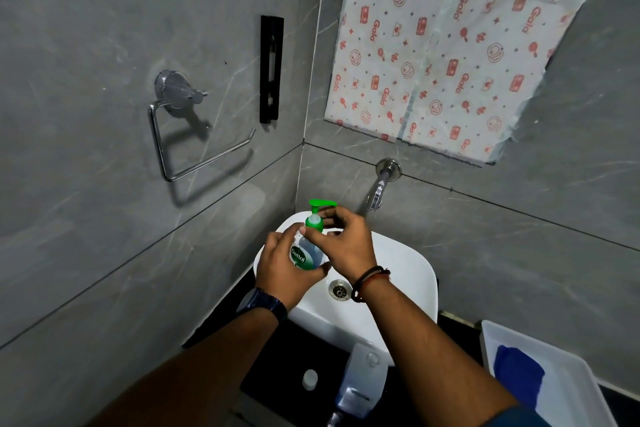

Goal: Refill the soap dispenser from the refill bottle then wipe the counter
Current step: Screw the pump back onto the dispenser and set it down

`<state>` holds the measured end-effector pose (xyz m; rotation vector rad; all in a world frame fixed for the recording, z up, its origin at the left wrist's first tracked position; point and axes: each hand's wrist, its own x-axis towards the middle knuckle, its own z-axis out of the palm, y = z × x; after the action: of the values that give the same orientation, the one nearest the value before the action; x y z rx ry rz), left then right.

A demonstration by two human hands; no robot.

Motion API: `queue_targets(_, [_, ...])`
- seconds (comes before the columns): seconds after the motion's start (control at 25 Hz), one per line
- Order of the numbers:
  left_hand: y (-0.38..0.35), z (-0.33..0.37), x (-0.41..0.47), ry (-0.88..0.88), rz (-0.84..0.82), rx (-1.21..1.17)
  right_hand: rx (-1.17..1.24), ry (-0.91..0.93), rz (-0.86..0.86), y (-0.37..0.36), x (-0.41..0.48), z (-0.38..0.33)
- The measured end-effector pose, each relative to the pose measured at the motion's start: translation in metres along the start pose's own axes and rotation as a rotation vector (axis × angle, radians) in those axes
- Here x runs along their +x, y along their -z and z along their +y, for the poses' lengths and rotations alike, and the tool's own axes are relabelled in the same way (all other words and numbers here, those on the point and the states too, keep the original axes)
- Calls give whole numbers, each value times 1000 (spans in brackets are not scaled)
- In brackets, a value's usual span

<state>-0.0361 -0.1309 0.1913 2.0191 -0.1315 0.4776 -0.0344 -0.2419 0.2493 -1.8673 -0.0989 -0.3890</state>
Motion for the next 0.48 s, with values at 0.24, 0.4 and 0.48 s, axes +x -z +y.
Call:
queue_targets(0.24, [6, -3, 0, -16, -12, 7, 244, -15, -63, 1, -2, 6])
queue_targets(0.4, [8, -1, 2, -47, -38, -4, 417, -69, -173, 8, -3, 3])
queue_targets(0.48, [8, 0, 3, -64, -43, -4, 462, -78, -228, 11, -2, 0])
